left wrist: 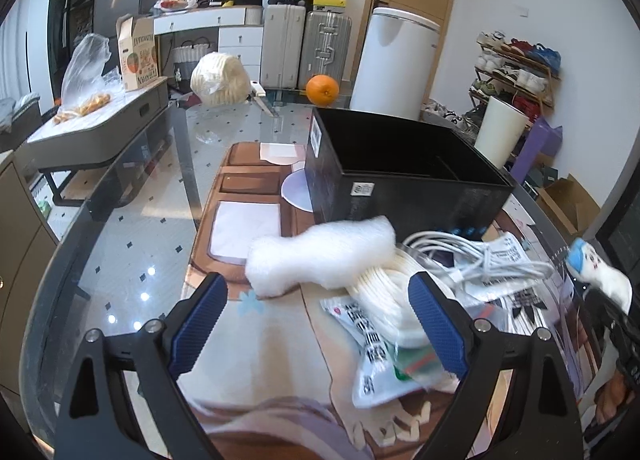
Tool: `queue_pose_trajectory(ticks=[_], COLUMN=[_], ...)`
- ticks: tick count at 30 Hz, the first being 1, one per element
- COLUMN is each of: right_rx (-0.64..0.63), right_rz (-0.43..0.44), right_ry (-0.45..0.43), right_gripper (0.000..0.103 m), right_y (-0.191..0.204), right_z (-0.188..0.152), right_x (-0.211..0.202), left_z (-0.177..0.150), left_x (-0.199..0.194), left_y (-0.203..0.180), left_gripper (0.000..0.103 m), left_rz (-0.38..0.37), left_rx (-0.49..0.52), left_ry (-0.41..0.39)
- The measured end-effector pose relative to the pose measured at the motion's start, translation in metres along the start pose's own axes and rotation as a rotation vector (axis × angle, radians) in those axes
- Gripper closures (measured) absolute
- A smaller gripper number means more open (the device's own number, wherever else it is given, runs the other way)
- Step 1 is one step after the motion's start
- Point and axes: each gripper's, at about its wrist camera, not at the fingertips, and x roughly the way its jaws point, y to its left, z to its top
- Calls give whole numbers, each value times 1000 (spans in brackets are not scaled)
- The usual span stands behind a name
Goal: Organize soft objects
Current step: 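Lift the doll with the right gripper while the left gripper grasps white foam, then carry the doll and foam into the black box and open both grippers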
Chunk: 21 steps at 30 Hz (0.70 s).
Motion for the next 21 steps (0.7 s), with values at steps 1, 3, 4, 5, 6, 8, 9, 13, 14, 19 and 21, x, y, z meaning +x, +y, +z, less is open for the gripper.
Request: queue_pose_trajectory(ticks=[1, 3, 4, 5, 6, 8, 9, 13, 14, 19, 21], right_rx=[1, 2, 3, 5, 6, 11, 12, 3, -1, -17, -23], right_rz=[1, 0, -1, -2, -3, -3, -3, 1, 2, 7, 11], right_ry=[3, 8, 11, 11, 12, 14, 16, 21, 21, 15, 14], right_gripper=[71, 71, 71, 71, 71, 71, 71, 71, 71, 71, 71], right_y=[0, -1, -1, -2, -2, -3, -3, 1, 3, 8, 10], right_z=[0, 0, 0, 1, 1, 1, 2, 2, 2, 5, 7], right_x=[1, 3, 3, 4, 5, 6, 7, 10, 10, 9, 9], left_z=[2, 5, 8, 9, 11, 12, 13, 12, 12, 8, 6], left_x=[3, 10, 15, 18, 22, 29, 32, 33, 32, 24, 19], left_y=[2, 5, 6, 7, 8, 10, 12, 13, 12, 7, 6], left_gripper=[10, 11, 11, 11, 12, 19, 31, 35, 36, 36, 36], left_rz=[-3, -4, -5, -2, 8, 22, 17, -32, -47, -52, -59], left_rx=[-7, -16, -19, -22, -23, -31, -43, -44, -37, -25, -24], left_ry=[6, 19, 28, 34, 45, 68, 84, 88, 84, 57, 47])
